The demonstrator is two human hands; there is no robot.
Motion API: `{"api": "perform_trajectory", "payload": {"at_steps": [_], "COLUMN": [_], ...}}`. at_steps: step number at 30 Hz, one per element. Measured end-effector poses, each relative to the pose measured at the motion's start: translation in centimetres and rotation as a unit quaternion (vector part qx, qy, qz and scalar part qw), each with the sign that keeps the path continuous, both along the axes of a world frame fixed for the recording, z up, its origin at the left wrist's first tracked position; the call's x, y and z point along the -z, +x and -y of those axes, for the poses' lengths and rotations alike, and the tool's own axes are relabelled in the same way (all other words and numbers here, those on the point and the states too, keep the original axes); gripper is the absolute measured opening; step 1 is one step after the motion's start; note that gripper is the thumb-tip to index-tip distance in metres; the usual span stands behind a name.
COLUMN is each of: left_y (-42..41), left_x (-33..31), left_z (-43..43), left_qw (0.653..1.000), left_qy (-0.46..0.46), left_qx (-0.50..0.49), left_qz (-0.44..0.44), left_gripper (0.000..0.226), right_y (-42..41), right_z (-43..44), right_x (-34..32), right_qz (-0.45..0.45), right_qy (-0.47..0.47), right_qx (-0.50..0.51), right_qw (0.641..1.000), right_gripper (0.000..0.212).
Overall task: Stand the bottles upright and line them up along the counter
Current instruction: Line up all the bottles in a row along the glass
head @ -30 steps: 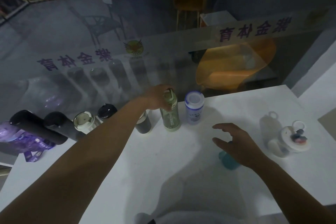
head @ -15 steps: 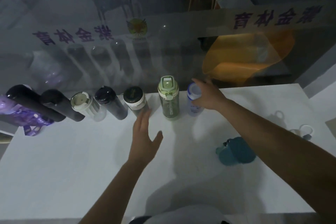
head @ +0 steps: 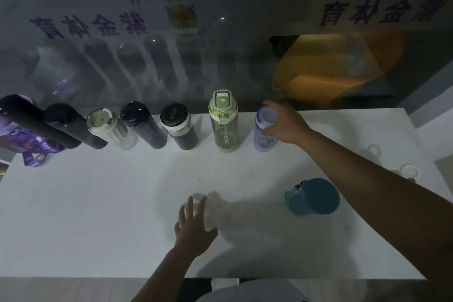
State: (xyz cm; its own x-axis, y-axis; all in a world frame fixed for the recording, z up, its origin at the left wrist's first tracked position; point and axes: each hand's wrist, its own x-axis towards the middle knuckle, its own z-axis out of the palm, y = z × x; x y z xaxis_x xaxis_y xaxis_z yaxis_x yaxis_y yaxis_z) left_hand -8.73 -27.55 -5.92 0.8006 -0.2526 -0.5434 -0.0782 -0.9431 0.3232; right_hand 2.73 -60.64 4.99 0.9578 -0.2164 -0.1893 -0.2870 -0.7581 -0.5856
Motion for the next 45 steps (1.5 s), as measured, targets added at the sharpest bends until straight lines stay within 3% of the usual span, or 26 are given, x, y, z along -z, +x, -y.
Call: {"api": "perform_trajectory", "payload": {"at_steps": [10, 16, 20, 26, 31, 35, 38, 42, 45], "left_y": [-0.1, 1.1, 1.5, 1.6, 0.6, -0.6, -1.8, -3.8, -4.4], "left_x": [-0.7, -1.5, -3.4, -6.4, -10.2, -11.9, -12.2, -11.8, -11.7], "left_z": [0.9, 2.1, 4.9, 9.5, 13.1, 16.4, 18.9, 21.7, 22.9], "left_qw": [0.999, 0.996, 0.985, 0.939, 0.912, 0.907, 0.925, 0.954, 0.964], "left_qy": [-0.031, -0.076, -0.153, -0.296, -0.353, -0.328, -0.233, -0.136, -0.099], "left_qx": [0.029, 0.044, 0.064, 0.137, 0.197, 0.264, 0.294, 0.26, 0.23], "left_qz": [-0.004, -0.02, -0.047, -0.108, -0.07, 0.011, 0.062, 0.054, 0.092], "left_gripper": [0.093, 0.095, 0.096, 0.101, 0.098, 0.101, 0.106, 0.103, 0.084], "right_y": [-0.5, -2.2, -6.9, -17.9, -26.0, -27.1, -25.9, -24.2, -23.9], "right_z": [-0.3, -0.6, -0.4, 1.9, 3.7, 5.3, 8.2, 12.1, 14.0], "right_x": [-0.1, -2.1, -6.1, -9.4, -7.4, -5.4, -4.2, -1.8, -0.1], "right_qz": [-0.014, -0.015, 0.068, 0.068, 0.058, -0.005, -0.06, -0.141, -0.149], "right_qy": [0.014, 0.052, 0.084, 0.07, 0.039, -0.054, -0.103, -0.072, -0.069], "right_qx": [0.002, 0.031, 0.113, 0.303, 0.393, 0.317, 0.27, 0.249, 0.202], "right_qw": [1.0, 0.998, 0.988, 0.948, 0.917, 0.947, 0.956, 0.956, 0.966], "right_gripper": [0.082, 0.104, 0.079, 0.045, 0.041, 0.059, 0.078, 0.092, 0.091]}}
